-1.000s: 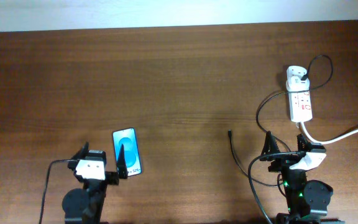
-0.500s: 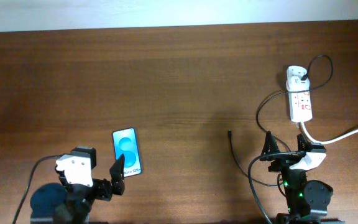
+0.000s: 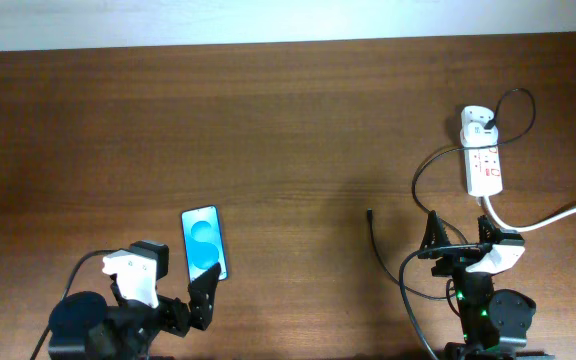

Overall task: Plug charger to phone and switch on socket
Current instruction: 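Lower the left gripper over the phone and close on its top edge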

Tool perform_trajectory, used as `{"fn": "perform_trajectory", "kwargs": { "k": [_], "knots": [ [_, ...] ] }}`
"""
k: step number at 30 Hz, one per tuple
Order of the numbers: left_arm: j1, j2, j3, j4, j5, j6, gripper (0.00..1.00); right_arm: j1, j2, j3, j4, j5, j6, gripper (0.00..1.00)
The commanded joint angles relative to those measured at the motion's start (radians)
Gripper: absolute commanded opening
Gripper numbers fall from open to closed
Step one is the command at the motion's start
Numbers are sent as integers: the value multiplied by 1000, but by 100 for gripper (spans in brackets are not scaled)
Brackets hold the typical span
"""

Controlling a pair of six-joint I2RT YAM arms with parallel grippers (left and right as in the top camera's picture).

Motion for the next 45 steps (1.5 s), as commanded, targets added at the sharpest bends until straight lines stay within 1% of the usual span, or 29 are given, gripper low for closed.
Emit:
{"fn": "perform_trajectory", "kwargs": {
  "k": [1,5,6,7,9,10,11,13,14,16,18,21,25,27,30,35,39,42,45],
  "knots": [
    [4,36,16,2,-36,-41,99,6,-8,-7,-2,5,-2,98],
    [4,172,61,2,-38,-52,99,6,-8,-7,-2,5,-2,99],
    [4,243,105,-5,-85,-90,99,6,-8,-7,-2,5,-2,98],
    [4,306,162,-29,-163,-119,99,6,-8,-7,-2,5,-2,98],
    [4,382,250,-73,-256,-137,99,6,-8,-7,-2,5,-2,98],
    [4,466,324,-112,-287,-137,99,6,-8,-7,-2,5,-2,98],
    [4,514,353,-132,-289,-137,99,6,-8,-7,-2,5,-2,98],
    [4,681,405,-201,-289,-137,99,6,-8,-7,-2,5,-2,98],
    [4,733,405,-211,-289,-137,99,6,-8,-7,-2,5,-2,99],
    [4,898,405,-235,-291,-137,99,6,-8,-7,-2,5,-2,98],
    [4,995,404,-237,-301,-146,99,6,-8,-7,-2,5,-2,98],
    [-3,1040,401,-232,-332,-187,99,6,-8,-7,-2,5,-2,98],
    [-59,1041,396,-176,-365,-199,99,6,-8,-7,-2,5,-2,98],
    [-69,1041,395,-171,-430,-249,99,6,-8,-7,-2,5,-2,98],
    [-73,1041,381,-152,-429,-249,99,6,-8,-7,-2,5,-2,98],
    [-73,1041,257,-33,-424,-250,99,6,-8,-7,-2,5,-2,98],
    [-74,1041,238,2,-417,-250,99,6,-8,-7,-2,5,-2,98],
    [-104,1041,238,23,-418,-249,99,6,-8,-7,-2,5,-2,98],
    [-176,1041,238,49,-433,-249,99,6,-8,-7,-2,5,-2,98]
  ]
}}
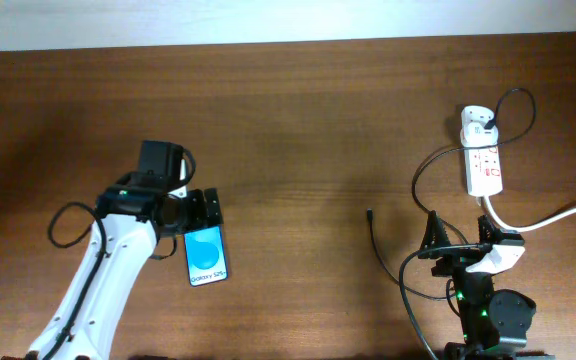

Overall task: Plug charger to phone and switch on socket
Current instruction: 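Lower the left gripper over the phone and close on its top edge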

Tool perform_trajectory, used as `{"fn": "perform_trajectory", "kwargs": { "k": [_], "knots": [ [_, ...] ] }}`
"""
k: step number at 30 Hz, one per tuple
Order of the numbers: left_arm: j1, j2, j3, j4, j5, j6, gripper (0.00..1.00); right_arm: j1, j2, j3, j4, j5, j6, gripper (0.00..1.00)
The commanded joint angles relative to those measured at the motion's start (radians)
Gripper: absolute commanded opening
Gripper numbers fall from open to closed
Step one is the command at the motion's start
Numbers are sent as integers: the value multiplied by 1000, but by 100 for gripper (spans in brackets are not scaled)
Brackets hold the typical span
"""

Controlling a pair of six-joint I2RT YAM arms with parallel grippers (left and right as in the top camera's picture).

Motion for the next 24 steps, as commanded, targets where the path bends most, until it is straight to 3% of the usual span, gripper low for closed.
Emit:
{"fn": "perform_trajectory", "kwargs": {
  "k": [1,6,13,24],
  "knots": [
    [-50,2,-9,10,-31,-13,99,6,-6,-7,-2,5,-2,98],
    [-53,10,-9,18,-31,-13,99,6,-6,-7,-2,5,-2,98],
    [-53,158,-9,35,-37,-13,99,6,-6,-7,-2,5,-2,98],
    [-53,161,-11,26,-37,-14,99,6,-6,-7,-2,5,-2,99]
  ]
}}
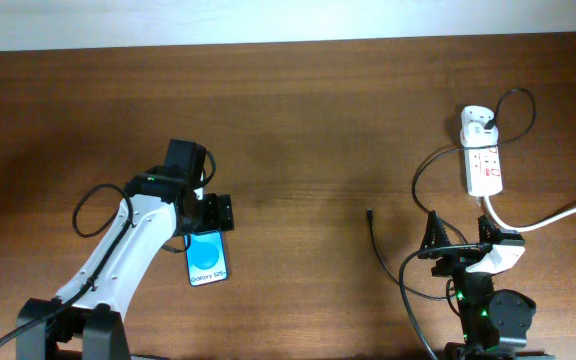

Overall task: Plug charger to phone and switch on socket
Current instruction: 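Lower the left gripper over the phone and close on its top edge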

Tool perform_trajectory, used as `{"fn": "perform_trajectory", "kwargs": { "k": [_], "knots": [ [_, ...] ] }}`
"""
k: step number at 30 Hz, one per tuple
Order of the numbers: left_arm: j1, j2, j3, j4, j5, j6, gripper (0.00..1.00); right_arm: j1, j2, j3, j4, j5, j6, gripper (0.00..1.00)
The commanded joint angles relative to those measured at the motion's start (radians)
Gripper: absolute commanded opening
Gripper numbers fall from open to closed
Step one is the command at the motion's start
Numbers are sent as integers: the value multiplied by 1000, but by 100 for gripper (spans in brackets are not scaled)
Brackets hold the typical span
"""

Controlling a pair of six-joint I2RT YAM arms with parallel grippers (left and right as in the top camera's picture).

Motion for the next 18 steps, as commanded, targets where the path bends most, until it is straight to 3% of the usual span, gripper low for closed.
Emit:
{"fn": "perform_trajectory", "kwargs": {
  "k": [1,14,18],
  "knots": [
    [-4,6,-11,-1,-10,-14,99,6,-6,-7,-2,5,-2,98],
    [-4,85,-14,22,-10,-40,99,6,-6,-7,-2,5,-2,98],
    [-4,122,-14,26,-10,-103,99,6,-6,-7,-2,5,-2,98]
  ]
}}
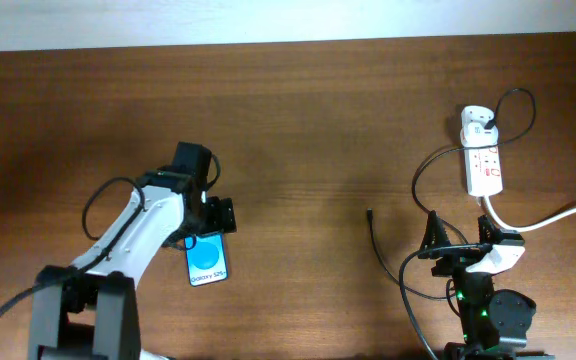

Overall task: Plug charger to phone and switch on socket
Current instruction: 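Lower the left gripper over the phone and close on its top edge, then lift the phone with the left gripper and tilt it upright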

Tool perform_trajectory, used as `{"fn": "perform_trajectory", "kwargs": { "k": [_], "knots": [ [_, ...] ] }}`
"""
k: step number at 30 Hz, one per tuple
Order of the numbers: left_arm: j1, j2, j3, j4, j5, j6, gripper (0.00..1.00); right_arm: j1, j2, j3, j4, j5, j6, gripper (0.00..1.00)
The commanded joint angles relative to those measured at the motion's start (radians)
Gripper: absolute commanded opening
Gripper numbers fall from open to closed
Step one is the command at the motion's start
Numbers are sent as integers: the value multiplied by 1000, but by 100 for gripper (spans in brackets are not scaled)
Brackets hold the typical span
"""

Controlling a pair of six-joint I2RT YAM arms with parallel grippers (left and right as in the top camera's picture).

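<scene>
The phone (209, 263) lies flat on the wooden table (298, 120), screen lit blue, its far end hidden under my left gripper (216, 216). That gripper hovers over the phone's far end with its fingers apart, about as wide as the phone. The black charger cable lies to the right, its free plug tip (370, 213) pointing away from me. It runs back to a white adapter (478, 121) on the white socket strip (484, 167). My right gripper (458, 238) stands open near the front edge, right of the cable, holding nothing.
A thick white mains lead (558, 212) leaves the socket strip toward the right edge. Loops of black cable (423, 175) lie between the strip and my right arm. A pale wall borders the table's far side.
My left arm has shifted slightly to the right over the phone's far end. The phone, the cable and the right arm are where they were.
At first my left gripper sat open at the front edge just below the phone. Then it was reached out over the phone's far end, the phone sitting slightly nearer me. It has since edged right there. The right arm and cable never moved.
</scene>
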Motion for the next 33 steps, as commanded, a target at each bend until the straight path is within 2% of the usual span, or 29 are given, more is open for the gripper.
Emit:
{"fn": "perform_trajectory", "kwargs": {
  "k": [1,6,9,12,33],
  "knots": [
    [-4,13,-8,5,-10,-39,99,6,-6,-7,-2,5,-2,98],
    [-4,13,-48,14,-3,-38,99,6,-6,-7,-2,5,-2,98],
    [-4,13,-180,130,-3,-38,99,6,-6,-7,-2,5,-2,98],
    [-4,13,-217,164,-3,-38,99,6,-6,-7,-2,5,-2,98],
    [-4,13,-264,312,-2,-38,99,6,-6,-7,-2,5,-2,98]
  ]
}}
